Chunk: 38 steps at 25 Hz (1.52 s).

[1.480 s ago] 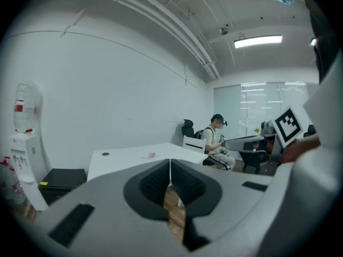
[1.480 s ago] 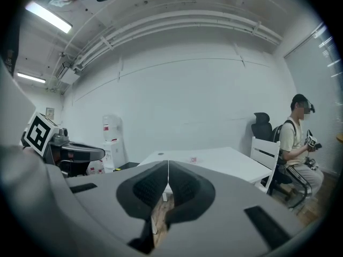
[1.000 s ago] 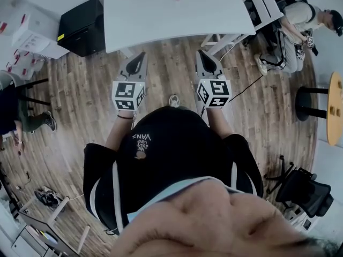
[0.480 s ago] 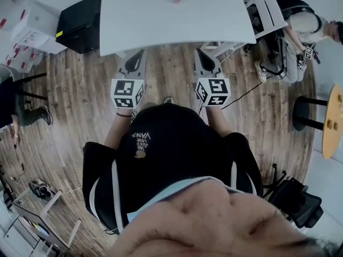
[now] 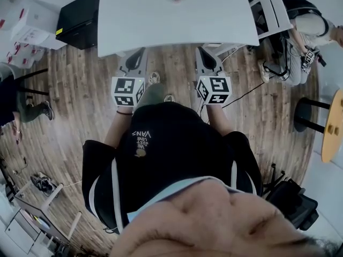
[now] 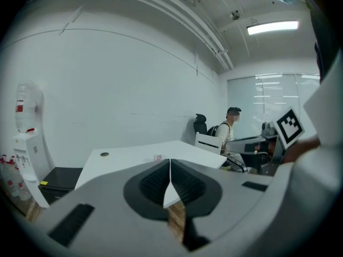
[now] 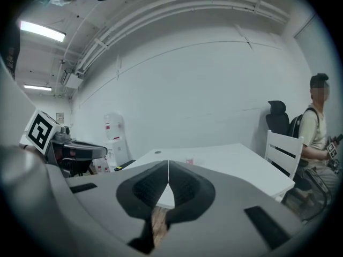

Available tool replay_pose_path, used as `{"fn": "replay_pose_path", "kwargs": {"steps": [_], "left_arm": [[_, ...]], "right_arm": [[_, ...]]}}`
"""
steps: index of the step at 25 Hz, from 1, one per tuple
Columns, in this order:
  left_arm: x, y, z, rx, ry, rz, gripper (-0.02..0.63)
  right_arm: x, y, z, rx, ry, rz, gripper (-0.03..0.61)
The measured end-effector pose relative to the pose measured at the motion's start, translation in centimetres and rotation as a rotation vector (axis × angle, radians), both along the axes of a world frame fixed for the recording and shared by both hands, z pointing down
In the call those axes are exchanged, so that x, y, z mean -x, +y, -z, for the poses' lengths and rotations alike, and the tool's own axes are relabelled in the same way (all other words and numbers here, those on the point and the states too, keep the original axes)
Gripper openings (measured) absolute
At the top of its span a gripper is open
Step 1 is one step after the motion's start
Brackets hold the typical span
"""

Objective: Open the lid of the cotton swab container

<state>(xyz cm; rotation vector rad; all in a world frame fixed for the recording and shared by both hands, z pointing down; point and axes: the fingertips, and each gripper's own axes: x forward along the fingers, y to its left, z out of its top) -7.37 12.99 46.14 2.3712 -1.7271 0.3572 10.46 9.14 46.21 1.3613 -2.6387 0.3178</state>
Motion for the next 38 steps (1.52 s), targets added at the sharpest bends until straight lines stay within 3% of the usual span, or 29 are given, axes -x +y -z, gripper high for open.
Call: {"fn": "replay_pose_path", "kwargs": {"steps": [11, 20, 38], "left_arm": [[-0.3, -5.7, 0.1, 0.008, -0.002, -0.059, 0.018], [1.8, -10.0, 0.0, 0.017, 0.011, -0.076, 0.018], [5.4, -19.6, -0.4, 0.022, 0.009, -0.204, 0.018]], "right_arm": [[0.1, -4.8, 0.2, 0.008, 0.012, -0.035, 0.014], [2.3, -8.6, 0.4, 0.009, 0.027, -0.049, 0.012], [6.0, -16.1, 0.6, 0.009, 0.034, -0.171, 0.014]]}}
